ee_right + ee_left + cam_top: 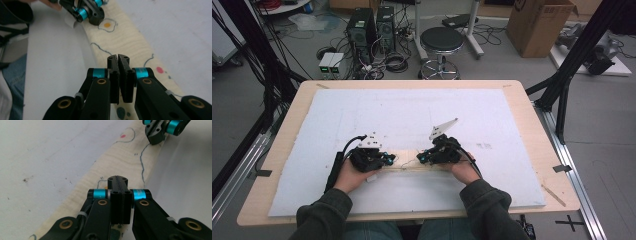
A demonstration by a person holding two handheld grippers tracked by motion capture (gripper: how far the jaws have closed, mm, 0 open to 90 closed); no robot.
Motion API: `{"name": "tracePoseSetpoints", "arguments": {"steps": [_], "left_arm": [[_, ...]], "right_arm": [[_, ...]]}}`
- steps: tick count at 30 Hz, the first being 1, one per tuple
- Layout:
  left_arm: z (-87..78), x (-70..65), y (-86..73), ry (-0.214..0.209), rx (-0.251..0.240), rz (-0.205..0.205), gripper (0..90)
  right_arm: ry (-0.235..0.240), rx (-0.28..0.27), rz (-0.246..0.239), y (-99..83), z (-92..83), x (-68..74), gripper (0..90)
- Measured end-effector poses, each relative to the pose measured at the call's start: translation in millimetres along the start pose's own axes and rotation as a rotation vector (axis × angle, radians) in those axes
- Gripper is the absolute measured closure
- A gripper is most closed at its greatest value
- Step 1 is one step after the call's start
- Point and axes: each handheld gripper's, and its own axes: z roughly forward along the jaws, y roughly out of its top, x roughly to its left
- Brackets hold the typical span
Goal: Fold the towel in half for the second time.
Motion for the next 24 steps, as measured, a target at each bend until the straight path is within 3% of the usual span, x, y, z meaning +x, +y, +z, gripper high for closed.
{"name": "tracePoseSetpoints", "arguments": {"steps": [4, 7, 24], "left_arm": [[-1.1, 1.5, -4.6, 0.002, 0.02, 0.006, 89.4], [-3.1, 3.3, -10.0, 0.015, 0.035, 0.013, 89.1], [-26.0, 12.4, -28.5, 0.043, 0.042, 0.022, 75.6]], "right_arm": [[0.0, 0.059, -0.01, -3.8, 8.0, 0.4, 87.4], [-0.005, 0.065, -0.008, -8.1, 7.8, -0.3, 86.7], [-0.089, 0.03, -0.04, -34.4, -18.6, -5.2, 77.0]]}}
